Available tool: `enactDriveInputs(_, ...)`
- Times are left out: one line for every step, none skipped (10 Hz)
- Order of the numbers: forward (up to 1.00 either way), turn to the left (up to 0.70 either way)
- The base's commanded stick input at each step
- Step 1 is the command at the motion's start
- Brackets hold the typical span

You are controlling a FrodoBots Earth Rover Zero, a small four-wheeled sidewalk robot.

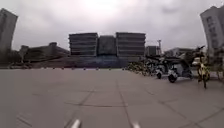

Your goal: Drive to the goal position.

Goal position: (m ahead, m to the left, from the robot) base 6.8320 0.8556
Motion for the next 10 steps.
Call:
enactDriveInputs(0.85,0.0)
enactDriveInputs(0.85,0.0)
enactDriveInputs(0.85,0.0)
enactDriveInputs(0.85,0.0)
enactDriveInputs(0.85,0.0)
enactDriveInputs(0.85,0.0)
enactDriveInputs(0.85,0.0)
enactDriveInputs(0.85,0.0)
enactDriveInputs(0.85,0.0)
enactDriveInputs(0.85,0.0)
